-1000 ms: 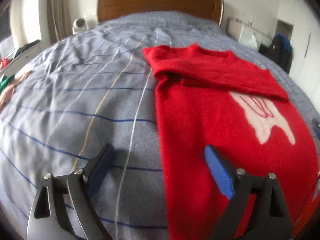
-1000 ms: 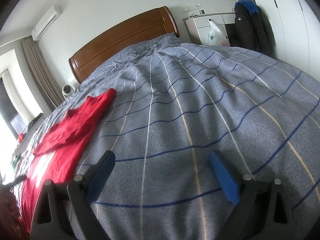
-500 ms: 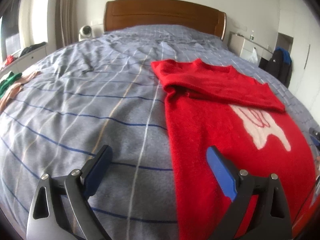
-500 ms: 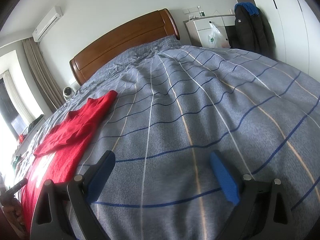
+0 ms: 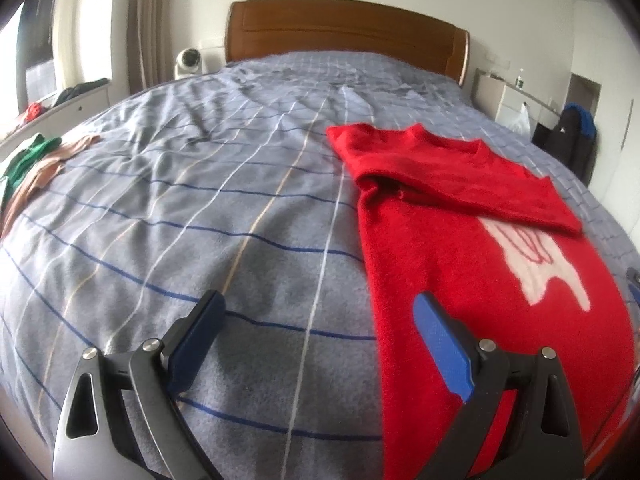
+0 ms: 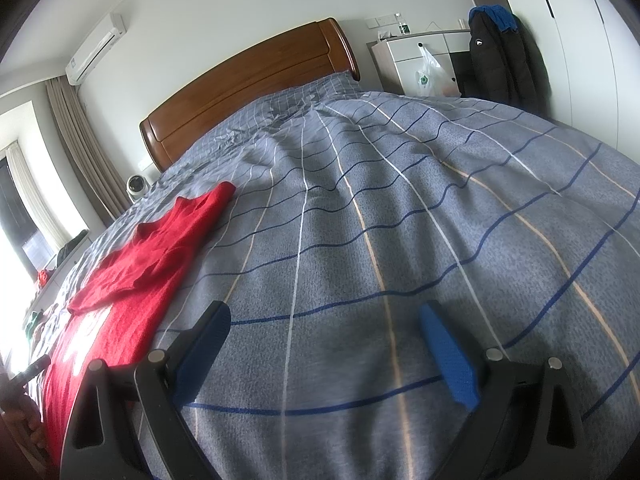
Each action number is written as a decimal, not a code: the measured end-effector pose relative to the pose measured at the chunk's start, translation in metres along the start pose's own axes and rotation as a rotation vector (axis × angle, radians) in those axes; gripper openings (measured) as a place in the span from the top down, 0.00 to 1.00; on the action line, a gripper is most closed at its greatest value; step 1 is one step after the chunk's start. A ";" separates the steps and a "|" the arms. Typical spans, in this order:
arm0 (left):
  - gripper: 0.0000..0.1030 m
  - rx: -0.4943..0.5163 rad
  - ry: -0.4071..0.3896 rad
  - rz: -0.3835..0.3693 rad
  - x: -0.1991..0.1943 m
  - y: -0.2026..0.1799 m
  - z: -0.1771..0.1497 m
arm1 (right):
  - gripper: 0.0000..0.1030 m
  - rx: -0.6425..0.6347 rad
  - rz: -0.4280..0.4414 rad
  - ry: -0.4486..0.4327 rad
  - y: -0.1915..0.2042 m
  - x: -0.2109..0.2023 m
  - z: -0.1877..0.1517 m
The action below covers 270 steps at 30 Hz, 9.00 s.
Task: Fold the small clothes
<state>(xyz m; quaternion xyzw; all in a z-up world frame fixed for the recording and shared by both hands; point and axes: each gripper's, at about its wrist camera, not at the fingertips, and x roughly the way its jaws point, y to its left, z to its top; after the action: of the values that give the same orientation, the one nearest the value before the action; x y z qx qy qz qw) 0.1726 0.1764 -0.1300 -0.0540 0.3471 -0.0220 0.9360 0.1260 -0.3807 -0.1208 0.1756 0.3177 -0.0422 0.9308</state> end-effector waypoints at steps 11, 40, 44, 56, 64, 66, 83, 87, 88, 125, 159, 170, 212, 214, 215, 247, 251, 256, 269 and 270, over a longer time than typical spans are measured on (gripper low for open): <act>0.07 -0.005 0.002 0.003 0.002 0.002 0.001 | 0.08 0.000 0.000 0.000 0.000 0.000 0.000; 0.06 -0.005 0.035 0.027 0.008 0.006 -0.003 | 0.08 0.002 0.002 -0.002 0.000 0.000 0.000; 0.06 -0.001 0.040 0.032 0.009 0.006 -0.004 | 0.08 0.002 0.002 -0.002 0.000 0.000 0.000; 0.05 -0.046 0.019 -0.008 -0.022 0.012 -0.014 | 0.08 -0.048 0.030 -0.070 0.012 -0.030 0.004; 0.05 0.028 0.184 -0.202 -0.061 -0.013 -0.076 | 0.08 -0.367 0.379 0.075 0.098 -0.119 -0.038; 0.11 0.092 0.206 -0.219 -0.065 -0.029 -0.083 | 0.08 -0.364 0.403 0.241 0.110 -0.108 -0.068; 0.97 -0.058 0.327 -0.358 -0.074 -0.019 -0.093 | 0.96 -0.265 0.432 0.471 0.135 -0.071 -0.108; 0.98 -0.024 0.309 -0.363 -0.092 -0.018 -0.096 | 0.96 -0.319 0.414 0.426 0.138 -0.096 -0.103; 0.98 -0.018 0.306 -0.364 -0.098 -0.019 -0.098 | 0.97 -0.326 0.411 0.420 0.139 -0.100 -0.103; 0.31 -0.166 0.116 -0.150 0.108 0.003 0.163 | 0.41 -0.025 0.384 0.154 0.158 0.165 0.147; 0.08 0.131 0.125 0.053 0.015 -0.088 0.031 | 0.27 -0.288 0.210 0.153 0.140 0.031 0.007; 0.04 0.094 0.117 0.027 0.036 -0.091 0.010 | 0.22 -0.200 0.232 0.139 0.112 0.045 -0.010; 0.01 0.026 0.092 0.046 0.011 -0.041 0.010 | 0.91 0.044 0.250 0.508 0.141 0.176 0.086; 0.01 0.008 0.085 0.057 0.008 -0.031 0.012 | 0.91 -0.007 0.222 0.478 0.162 0.166 0.096; 0.01 -0.006 0.081 0.065 0.006 -0.025 0.013 | 0.91 -0.039 0.221 0.464 0.177 0.159 0.103; 0.01 -0.199 0.050 0.143 -0.002 0.041 0.021 | 0.42 -0.492 0.549 0.512 0.414 0.149 0.022; 0.01 -0.192 0.049 0.167 0.000 0.041 0.018 | 0.43 -0.718 0.498 0.489 0.428 0.142 -0.045; 0.01 -0.190 0.057 0.180 0.002 0.046 0.014 | 0.42 -0.780 0.500 0.391 0.422 0.111 -0.047; 0.01 -0.118 0.063 0.190 0.015 0.022 0.007 | 0.38 -0.604 0.516 0.316 0.322 0.072 -0.032; 0.01 -0.114 0.063 0.195 0.017 0.021 0.006 | 0.38 -0.578 0.516 0.281 0.313 0.064 -0.027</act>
<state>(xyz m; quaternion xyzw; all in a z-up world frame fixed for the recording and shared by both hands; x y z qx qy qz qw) 0.1891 0.1968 -0.1390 -0.0726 0.3808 0.0873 0.9177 0.2211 -0.0763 -0.0851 -0.0152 0.3860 0.3078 0.8695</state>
